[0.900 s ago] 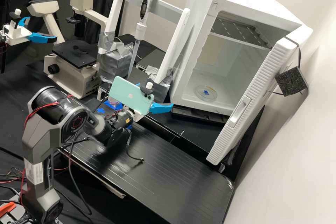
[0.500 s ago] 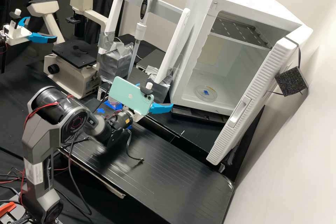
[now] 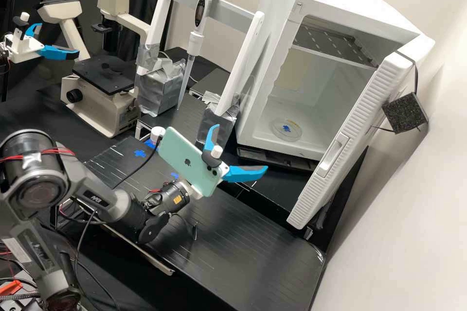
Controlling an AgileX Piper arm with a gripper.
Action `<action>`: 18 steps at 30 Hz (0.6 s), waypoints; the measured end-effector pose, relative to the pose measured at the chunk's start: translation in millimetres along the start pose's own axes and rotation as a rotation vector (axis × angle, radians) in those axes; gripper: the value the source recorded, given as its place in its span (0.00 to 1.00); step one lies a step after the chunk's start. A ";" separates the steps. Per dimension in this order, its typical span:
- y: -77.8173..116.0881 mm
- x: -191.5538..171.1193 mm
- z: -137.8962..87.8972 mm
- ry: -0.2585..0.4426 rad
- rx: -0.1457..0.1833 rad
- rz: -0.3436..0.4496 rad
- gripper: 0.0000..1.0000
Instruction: Close the door
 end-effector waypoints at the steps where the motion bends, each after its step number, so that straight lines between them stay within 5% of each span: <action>1: 10.1 -2.9 3.3 -0.011 -0.003 0.040 1.00; 9: 57.1 2.5 32.1 -0.106 -0.024 0.206 1.00; 18: 72.3 31.2 67.5 -0.170 -0.054 0.252 1.00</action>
